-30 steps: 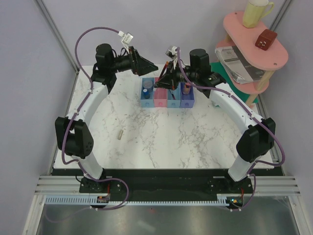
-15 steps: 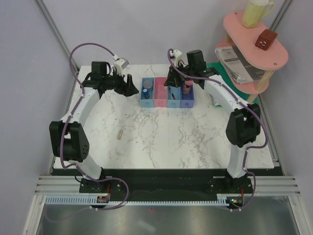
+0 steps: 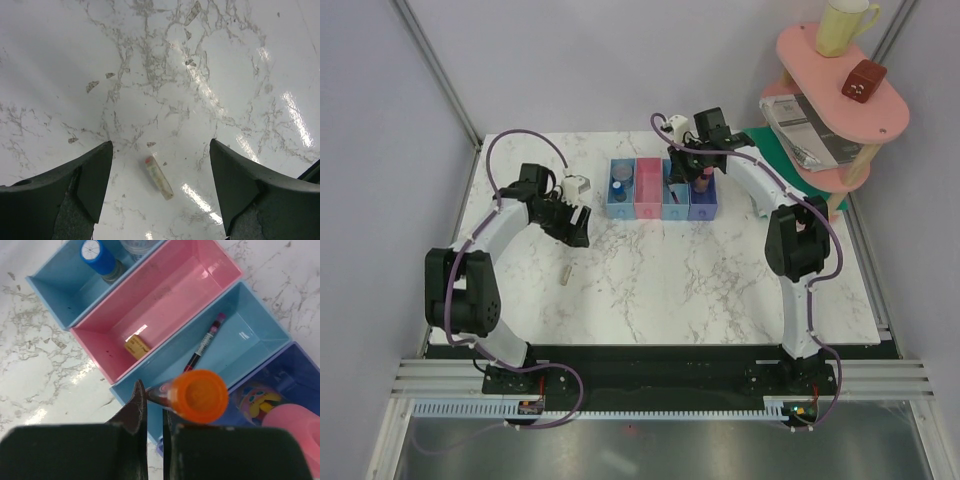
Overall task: Sort the stationery into containers
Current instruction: Place the pen in the storage box.
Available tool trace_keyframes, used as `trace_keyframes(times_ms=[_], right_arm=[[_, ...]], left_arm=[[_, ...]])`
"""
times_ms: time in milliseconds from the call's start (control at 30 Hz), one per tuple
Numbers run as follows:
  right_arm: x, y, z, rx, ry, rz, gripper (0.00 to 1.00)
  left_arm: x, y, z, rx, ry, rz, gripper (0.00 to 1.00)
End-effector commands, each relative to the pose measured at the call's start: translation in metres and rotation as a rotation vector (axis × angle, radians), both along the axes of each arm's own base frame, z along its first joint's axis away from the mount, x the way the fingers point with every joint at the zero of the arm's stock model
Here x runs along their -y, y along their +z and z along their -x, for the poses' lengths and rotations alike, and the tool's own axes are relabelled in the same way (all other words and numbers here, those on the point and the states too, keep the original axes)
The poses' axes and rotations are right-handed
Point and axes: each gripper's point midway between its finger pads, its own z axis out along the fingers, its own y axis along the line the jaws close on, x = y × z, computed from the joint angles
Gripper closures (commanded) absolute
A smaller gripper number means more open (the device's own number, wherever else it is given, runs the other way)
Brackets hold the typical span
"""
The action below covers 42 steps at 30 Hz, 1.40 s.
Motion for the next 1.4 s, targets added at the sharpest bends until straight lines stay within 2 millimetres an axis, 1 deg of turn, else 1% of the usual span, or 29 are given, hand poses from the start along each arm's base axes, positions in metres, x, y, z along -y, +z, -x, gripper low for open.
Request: trace_keyframes(times_ms=[0, 67, 133, 233, 333, 500, 600, 700, 800, 1033, 1167, 1267, 1300, 1367], right_arm=[[0.013, -0.006, -0.014, 0.025, -0.011, 0.054, 1.0], [0.017, -0.015, -0.017, 0.014, -0.017, 0.065, 1.0], [0.02, -0.023, -0.021, 0.002, -0.024, 0.069, 1.0], [0.025, -0.03, -0.025, -0.006, -0.033, 0.073, 1.0], [0.026, -0.031, -0.027, -0.006, -0.033, 0.075, 1.0], [0.026, -0.037, -0.022, -0.025, -0.03, 0.079, 1.0], [0.026, -0.037, -0.02, -0.029, -0.026, 0.08, 1.0], [0.026, -0.032, -0.018, -0.026, -0.025, 0.076, 1.0], [0.027, -0.027, -0.017, -0.02, -0.028, 0.072, 1.0], [0.027, -0.025, -0.016, -0.018, -0.023, 0.073, 1.0], [0.026, -0.025, -0.017, -0.023, -0.024, 0.066, 1.0], [0.026, -0.025, -0.017, -0.021, -0.025, 0.063, 1.0], [0.026, -0.025, -0.017, -0.023, -0.027, 0.064, 0.99], [0.025, -0.028, -0.015, -0.03, -0.024, 0.066, 0.99]], left_arm=[[-0.012, 0.007, 0.011, 0.042, -0.042, -0.078, 0.15], [-0.014, 0.002, 0.017, 0.024, -0.049, -0.084, 0.15], [-0.015, -0.001, 0.02, 0.02, -0.049, -0.091, 0.16], [-0.016, -0.007, 0.024, 0.002, -0.051, -0.098, 0.16], [-0.017, -0.011, 0.024, -0.006, -0.049, -0.103, 0.17], [-0.022, -0.021, 0.023, -0.019, -0.045, -0.135, 0.2], [-0.023, -0.025, 0.022, -0.02, -0.042, -0.145, 0.21], [-0.025, -0.033, 0.021, -0.021, -0.045, -0.177, 0.23], [-0.026, -0.039, 0.025, -0.031, -0.049, -0.206, 0.25], [-0.038, -0.052, 0.046, -0.069, -0.033, -0.264, 0.27], [-0.041, -0.057, 0.055, -0.082, -0.019, -0.272, 0.32], [-0.042, -0.062, 0.062, -0.1, -0.008, -0.272, 0.39], [-0.042, -0.066, 0.064, -0.108, -0.004, -0.273, 0.47], [-0.043, -0.069, 0.066, -0.12, -0.002, -0.275, 0.56]])
